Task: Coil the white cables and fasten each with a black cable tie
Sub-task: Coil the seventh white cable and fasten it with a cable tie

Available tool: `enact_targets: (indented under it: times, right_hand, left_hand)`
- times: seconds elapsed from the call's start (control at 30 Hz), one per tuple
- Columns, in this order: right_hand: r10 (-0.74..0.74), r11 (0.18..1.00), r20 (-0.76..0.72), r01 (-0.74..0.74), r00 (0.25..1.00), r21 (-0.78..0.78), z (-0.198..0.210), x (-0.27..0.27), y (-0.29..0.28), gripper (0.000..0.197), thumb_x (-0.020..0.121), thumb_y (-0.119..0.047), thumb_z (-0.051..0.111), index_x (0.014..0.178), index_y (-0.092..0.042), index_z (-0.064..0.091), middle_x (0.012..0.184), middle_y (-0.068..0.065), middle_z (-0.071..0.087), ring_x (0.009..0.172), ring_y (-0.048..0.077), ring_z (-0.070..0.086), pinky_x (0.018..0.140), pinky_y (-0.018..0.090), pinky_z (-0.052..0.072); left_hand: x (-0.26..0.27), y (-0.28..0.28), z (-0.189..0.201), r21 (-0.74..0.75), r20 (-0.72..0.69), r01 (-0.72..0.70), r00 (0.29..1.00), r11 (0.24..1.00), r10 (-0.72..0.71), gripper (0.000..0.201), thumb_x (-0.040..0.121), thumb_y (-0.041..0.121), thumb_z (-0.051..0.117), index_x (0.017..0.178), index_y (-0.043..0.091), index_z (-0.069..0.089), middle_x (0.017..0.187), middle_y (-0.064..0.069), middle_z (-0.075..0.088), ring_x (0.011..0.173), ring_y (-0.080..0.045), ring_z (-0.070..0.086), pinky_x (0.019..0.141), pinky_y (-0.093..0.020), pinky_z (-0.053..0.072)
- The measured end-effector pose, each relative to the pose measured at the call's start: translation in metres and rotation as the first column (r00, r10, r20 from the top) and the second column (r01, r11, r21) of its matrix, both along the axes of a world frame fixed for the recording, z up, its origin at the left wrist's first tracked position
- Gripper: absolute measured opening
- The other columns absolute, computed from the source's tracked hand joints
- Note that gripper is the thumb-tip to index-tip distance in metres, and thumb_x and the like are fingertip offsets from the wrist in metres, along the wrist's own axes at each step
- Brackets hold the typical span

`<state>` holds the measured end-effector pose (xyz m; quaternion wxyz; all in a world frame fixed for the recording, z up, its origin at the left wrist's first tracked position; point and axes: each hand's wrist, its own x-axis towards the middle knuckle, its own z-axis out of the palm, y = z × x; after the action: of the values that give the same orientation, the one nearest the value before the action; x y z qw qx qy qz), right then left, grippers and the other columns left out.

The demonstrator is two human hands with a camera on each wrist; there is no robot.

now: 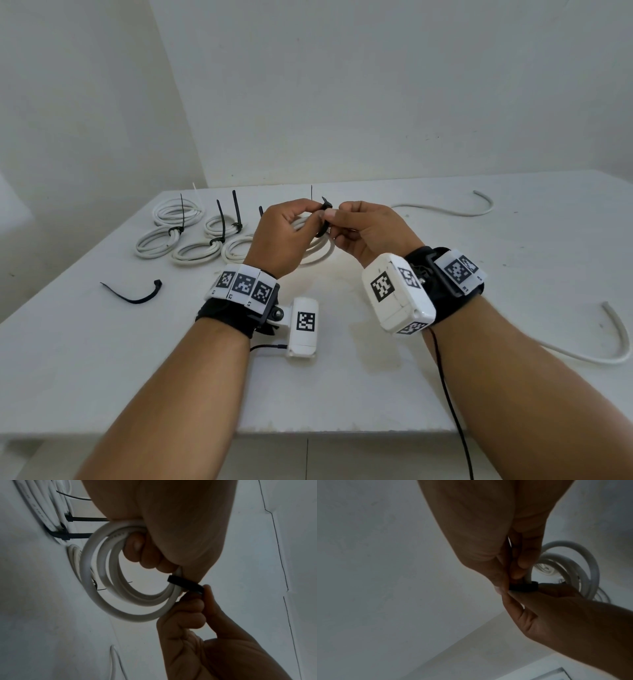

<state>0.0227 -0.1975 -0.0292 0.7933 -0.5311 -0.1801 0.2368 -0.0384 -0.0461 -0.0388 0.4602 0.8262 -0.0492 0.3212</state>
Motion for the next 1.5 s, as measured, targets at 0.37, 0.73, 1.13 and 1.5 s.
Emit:
enact_targets:
  times: [0.37, 0.73, 1.13, 1.5]
  right_hand:
    - [0.011, 0.947, 0.221, 0.061, 0.975, -0.317, 0.009, 0.004, -0.011, 0.021, 0.091, -0.035, 0.068, 0.089, -0.014, 0.073, 0.066, -0.002, 0.062, 0.05, 0.01, 0.042, 0.042, 0.019, 0.032]
    - [-0.4, 0.844, 0.323, 0.482, 0.858, -0.234, 0.002, 0.023, -0.012, 0.026, 0.091, -0.027, 0.068, 0.081, -0.003, 0.069, 0.056, -0.004, 0.051, 0.056, 0.013, 0.041, 0.058, 0.027, 0.036]
    - [-0.098, 0.941, 0.245, 0.17, 0.965, -0.292, -0.003, 0.02, -0.008, 0.027, 0.096, -0.032, 0.063, 0.077, -0.014, 0.07, 0.063, -0.002, 0.061, 0.06, 0.012, 0.055, 0.056, 0.025, 0.043]
    - [-0.029, 0.9, 0.225, 0.123, 0.974, -0.418, 0.004, 0.016, -0.012, 0.031, 0.09, -0.043, 0.065, 0.076, -0.017, 0.075, 0.074, 0.002, 0.069, 0.067, 0.018, 0.06, 0.069, 0.033, 0.047]
  left_hand:
    - [0.001, -0.003, -0.006, -0.03, -0.023, 0.102, 0.994, 0.994, -0.103, 0.011, 0.093, 0.015, 0.065, 0.089, 0.02, 0.074, 0.074, 0.009, 0.072, 0.068, -0.006, 0.065, 0.068, -0.02, 0.051]
    - [0.006, -0.02, -0.01, -0.171, -0.131, 0.188, 0.969, 0.967, -0.211, 0.036, 0.096, 0.032, 0.051, 0.09, 0.007, 0.075, 0.041, 0.008, 0.041, 0.039, -0.011, 0.032, 0.045, -0.023, 0.027]
    - [0.002, -0.022, -0.014, -0.581, -0.19, 0.268, 0.874, 0.769, -0.447, 0.024, 0.103, 0.017, 0.045, 0.083, 0.009, 0.057, 0.045, 0.008, 0.023, 0.036, -0.007, 0.016, 0.042, -0.017, 0.014]
    - [-0.003, -0.023, -0.011, -0.632, -0.223, 0.229, 0.861, 0.74, -0.457, 0.021, 0.098, 0.01, 0.057, 0.077, 0.013, 0.055, 0.045, 0.007, 0.023, 0.033, -0.007, 0.016, 0.04, -0.015, 0.014]
